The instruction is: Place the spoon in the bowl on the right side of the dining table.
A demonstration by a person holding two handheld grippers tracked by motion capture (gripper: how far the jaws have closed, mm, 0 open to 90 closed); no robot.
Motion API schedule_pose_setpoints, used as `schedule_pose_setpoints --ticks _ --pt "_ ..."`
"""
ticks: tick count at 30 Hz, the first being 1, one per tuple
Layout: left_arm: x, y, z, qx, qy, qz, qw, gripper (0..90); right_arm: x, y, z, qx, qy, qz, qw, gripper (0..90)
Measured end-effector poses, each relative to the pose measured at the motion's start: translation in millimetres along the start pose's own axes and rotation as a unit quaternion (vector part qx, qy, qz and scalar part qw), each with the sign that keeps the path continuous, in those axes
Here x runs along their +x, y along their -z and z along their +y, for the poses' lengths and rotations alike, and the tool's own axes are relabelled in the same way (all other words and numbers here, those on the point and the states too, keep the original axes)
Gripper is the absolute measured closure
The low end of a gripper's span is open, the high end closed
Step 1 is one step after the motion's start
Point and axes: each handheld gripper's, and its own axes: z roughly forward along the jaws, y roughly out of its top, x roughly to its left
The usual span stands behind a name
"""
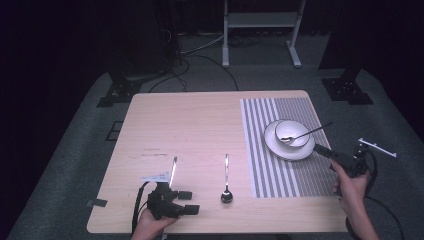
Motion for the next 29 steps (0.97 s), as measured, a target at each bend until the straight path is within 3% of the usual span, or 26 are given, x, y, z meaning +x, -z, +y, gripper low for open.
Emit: schedule_pose_setpoints --ticks 16,29 --pt "-0.6 0.1 0.1 -0.002 -0.001 0.002 1.0 9.2 20.6 1.1 -43.5 0.029 0.024 0.044 0.9984 37.7" --pt "-1.5 1.4 0.8 -0.004 -0.006 0.002 1.0 9.2 32.1 -0.7 -78.8 0.052 0.038 0.057 0.9963 33.6"
